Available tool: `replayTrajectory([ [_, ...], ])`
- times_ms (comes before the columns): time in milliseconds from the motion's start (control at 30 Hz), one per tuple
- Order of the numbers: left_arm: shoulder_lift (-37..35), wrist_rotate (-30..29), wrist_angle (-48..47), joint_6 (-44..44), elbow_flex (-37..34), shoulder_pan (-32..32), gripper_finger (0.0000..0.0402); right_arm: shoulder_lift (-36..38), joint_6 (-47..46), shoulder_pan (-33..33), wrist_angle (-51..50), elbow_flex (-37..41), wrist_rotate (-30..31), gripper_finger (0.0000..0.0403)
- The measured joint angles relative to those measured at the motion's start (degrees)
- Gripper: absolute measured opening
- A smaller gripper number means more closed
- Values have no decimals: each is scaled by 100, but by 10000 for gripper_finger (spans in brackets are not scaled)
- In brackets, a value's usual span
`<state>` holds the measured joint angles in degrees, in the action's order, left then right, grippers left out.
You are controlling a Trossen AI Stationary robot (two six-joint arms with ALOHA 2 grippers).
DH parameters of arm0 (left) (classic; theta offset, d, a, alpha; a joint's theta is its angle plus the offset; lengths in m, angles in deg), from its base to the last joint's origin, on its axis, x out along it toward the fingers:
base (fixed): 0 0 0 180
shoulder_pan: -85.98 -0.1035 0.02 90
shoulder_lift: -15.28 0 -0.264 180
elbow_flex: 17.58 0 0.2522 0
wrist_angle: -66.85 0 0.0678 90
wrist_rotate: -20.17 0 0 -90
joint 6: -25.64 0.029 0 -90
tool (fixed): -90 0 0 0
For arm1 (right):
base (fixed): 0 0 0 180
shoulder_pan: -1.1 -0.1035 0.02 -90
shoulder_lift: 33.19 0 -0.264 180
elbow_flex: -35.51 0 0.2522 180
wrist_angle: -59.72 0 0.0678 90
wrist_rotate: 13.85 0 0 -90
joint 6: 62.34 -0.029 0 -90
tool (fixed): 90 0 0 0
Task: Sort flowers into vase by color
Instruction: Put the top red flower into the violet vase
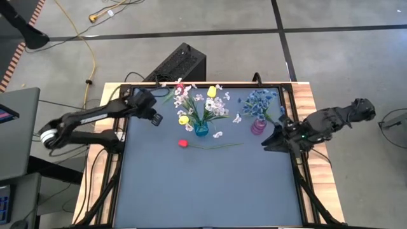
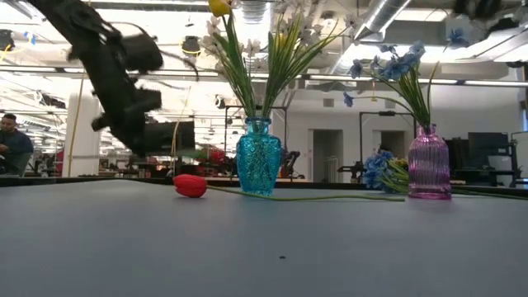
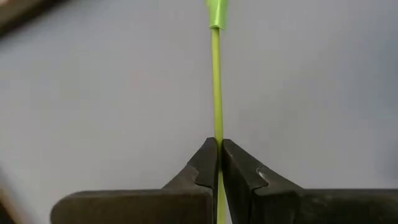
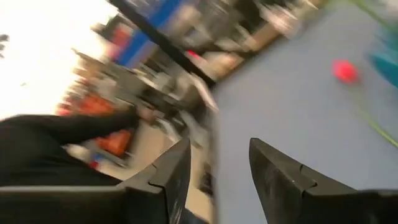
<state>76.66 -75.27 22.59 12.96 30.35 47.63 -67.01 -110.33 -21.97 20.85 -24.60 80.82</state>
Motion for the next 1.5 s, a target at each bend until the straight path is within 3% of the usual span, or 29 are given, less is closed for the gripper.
replayTrajectory([
  [267,-1957,-861,-704,-637,2,0,0,-143,967,-376,2848,0,-27,174],
  [533,-3181,-743,-466,-1199,371,3,0,-417,1934,-444,4273,0,-29,173],
  [600,-3298,-558,-196,-1230,571,-2,0,-510,2014,-382,4448,0,-25,173],
  [733,-3373,656,1480,-1313,839,66,0,-787,2322,-72,4744,-3,44,173],
  [867,-3059,1360,3300,-1687,1026,341,0,-1184,2557,497,4765,-254,122,173],
  [1067,-1788,1374,4200,-1548,1633,1457,0,-1936,2605,1403,3994,-1207,-101,173],
  [1267,-115,1321,4195,-711,3214,2479,0,-2796,2733,2203,2841,-2393,-1054,187],
  [1500,1589,2040,3218,-186,5228,2894,0,-3699,3266,2771,2053,-3579,-2648,243],
])
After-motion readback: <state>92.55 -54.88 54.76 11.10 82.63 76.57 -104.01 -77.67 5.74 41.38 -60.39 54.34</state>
